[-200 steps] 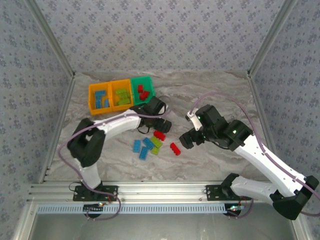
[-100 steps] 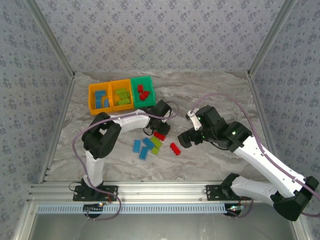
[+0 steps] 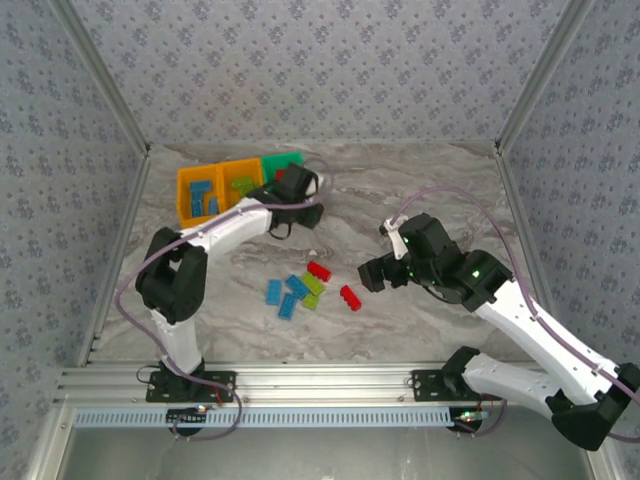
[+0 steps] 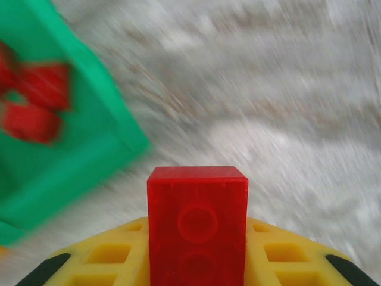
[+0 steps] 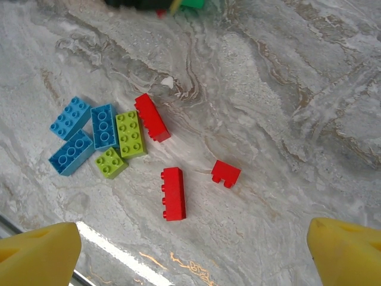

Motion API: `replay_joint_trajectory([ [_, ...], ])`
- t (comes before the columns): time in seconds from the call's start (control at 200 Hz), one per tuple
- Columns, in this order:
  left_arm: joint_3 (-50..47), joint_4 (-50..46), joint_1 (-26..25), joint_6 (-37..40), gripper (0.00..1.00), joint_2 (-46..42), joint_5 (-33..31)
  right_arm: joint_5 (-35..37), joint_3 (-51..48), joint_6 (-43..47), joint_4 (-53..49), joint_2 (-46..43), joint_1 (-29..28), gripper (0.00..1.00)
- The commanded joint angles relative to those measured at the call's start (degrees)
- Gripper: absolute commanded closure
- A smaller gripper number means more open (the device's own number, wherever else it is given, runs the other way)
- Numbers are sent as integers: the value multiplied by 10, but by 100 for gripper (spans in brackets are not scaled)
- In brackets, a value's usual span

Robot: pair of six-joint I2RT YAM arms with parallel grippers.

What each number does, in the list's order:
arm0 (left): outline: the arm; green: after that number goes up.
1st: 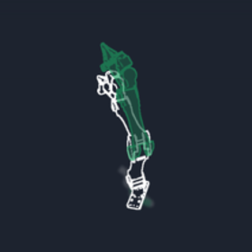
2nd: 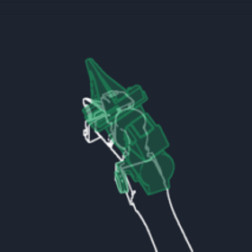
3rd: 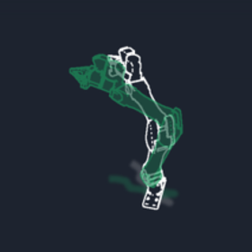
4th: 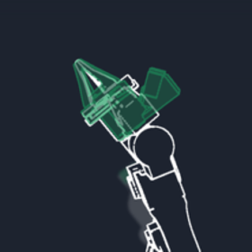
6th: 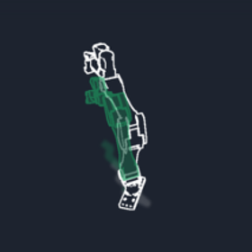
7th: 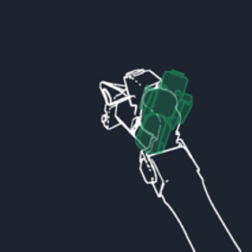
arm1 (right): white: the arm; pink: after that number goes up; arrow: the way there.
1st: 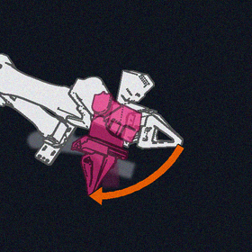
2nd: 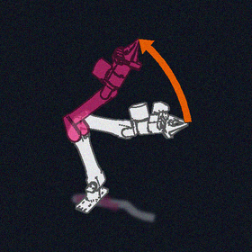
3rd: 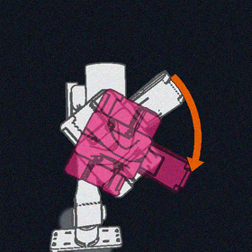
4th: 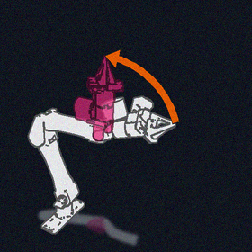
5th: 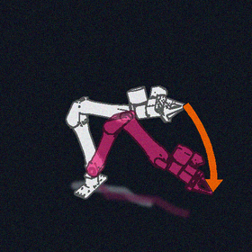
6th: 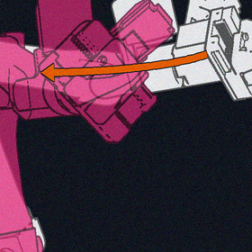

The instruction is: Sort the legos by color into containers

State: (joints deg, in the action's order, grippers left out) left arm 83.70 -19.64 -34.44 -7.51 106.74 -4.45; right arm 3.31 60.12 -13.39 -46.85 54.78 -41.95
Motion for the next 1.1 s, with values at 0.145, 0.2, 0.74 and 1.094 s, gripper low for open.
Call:
replay_joint_trajectory([
  [0.145,145,49,79,0,66,112,-62,13,-13,-43,-4,-32,3,0],
  [0.2,180,43,90,-1,65,139,-72,13,-16,-47,-6,-37,3,0],
  [0.74,12,107,80,-50,46,-77,35,121,-67,-156,27,-2,18,0],
  [1.094,-231,-19,-95,205,44,-458,51,69,-83,-295,122,183,21,11],
])
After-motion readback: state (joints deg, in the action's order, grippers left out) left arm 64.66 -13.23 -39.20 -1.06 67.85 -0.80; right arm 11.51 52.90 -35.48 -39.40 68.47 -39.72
